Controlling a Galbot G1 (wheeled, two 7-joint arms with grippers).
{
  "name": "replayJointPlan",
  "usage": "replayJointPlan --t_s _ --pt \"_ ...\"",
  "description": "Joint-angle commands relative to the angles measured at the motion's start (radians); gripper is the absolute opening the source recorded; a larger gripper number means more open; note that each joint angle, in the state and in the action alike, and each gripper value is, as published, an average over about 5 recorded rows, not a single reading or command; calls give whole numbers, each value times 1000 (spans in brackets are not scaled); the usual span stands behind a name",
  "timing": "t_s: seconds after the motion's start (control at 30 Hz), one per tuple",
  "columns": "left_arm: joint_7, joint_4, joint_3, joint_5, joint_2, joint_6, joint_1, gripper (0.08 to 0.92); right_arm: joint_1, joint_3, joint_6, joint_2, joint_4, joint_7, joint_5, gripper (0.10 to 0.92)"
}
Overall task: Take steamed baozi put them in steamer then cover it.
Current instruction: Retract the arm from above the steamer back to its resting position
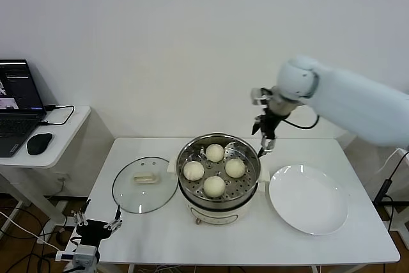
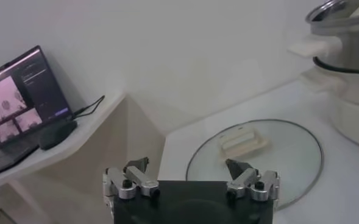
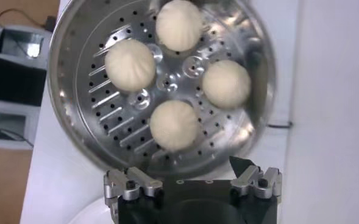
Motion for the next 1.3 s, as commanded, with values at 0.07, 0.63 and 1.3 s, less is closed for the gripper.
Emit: replayJointPlan --t_s 0.07,0.63,1.3 --pt "8 -3 1 -37 3 -9 0 823 -594 692 3 -443 315 579 209 823" --pt "-32 5 -5 -161 -2 -121 -38 823 -1921 1941 242 -145 489 1106 374 823" --pt "-161 160 69 725 75 -273 -77 823 -2165 2044 396 320 573 1136 316 823"
